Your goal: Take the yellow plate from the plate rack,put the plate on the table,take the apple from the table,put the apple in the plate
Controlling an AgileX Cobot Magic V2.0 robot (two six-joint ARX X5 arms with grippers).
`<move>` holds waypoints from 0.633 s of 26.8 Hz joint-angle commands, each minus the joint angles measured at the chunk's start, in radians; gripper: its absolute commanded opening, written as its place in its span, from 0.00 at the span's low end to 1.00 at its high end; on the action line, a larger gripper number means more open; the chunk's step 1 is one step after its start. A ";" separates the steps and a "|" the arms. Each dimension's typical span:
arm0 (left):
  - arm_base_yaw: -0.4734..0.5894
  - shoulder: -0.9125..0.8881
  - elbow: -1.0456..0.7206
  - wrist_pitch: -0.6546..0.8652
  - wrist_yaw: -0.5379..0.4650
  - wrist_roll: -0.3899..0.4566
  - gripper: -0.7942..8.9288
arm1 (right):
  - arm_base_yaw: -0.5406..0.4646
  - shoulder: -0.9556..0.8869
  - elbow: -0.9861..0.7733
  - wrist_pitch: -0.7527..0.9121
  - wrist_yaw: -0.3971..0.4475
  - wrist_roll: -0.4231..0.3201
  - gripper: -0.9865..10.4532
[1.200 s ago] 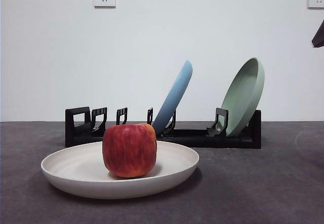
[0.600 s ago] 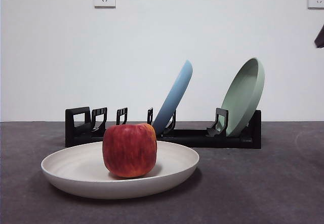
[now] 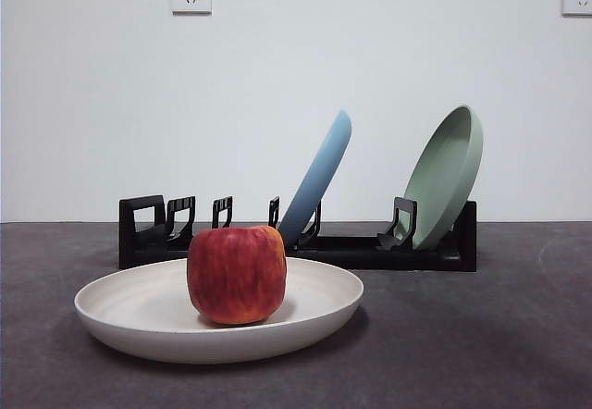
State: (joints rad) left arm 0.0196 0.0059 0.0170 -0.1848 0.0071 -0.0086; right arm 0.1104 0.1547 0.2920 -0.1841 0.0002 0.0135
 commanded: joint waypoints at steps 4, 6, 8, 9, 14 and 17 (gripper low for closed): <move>0.003 -0.004 -0.014 0.002 -0.003 0.002 0.08 | -0.003 -0.058 -0.136 0.048 -0.002 -0.035 0.07; 0.003 -0.004 -0.014 0.001 -0.003 0.002 0.08 | -0.003 -0.067 -0.169 0.048 -0.002 -0.034 0.07; 0.003 -0.004 -0.014 0.002 -0.003 0.002 0.08 | -0.003 -0.080 -0.197 0.048 -0.002 -0.035 0.07; 0.003 -0.004 -0.014 0.002 -0.003 0.002 0.08 | -0.003 -0.088 -0.208 0.049 -0.002 -0.034 0.07; 0.003 -0.004 -0.014 0.002 -0.003 0.002 0.08 | -0.003 -0.149 -0.263 0.049 -0.002 -0.034 0.07; 0.003 -0.004 -0.014 0.002 -0.003 0.002 0.08 | -0.003 -0.154 -0.283 0.056 -0.002 -0.034 0.07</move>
State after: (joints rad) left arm 0.0196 0.0059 0.0170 -0.1848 0.0071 -0.0086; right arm 0.1089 0.0040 0.0235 -0.1379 -0.0006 -0.0158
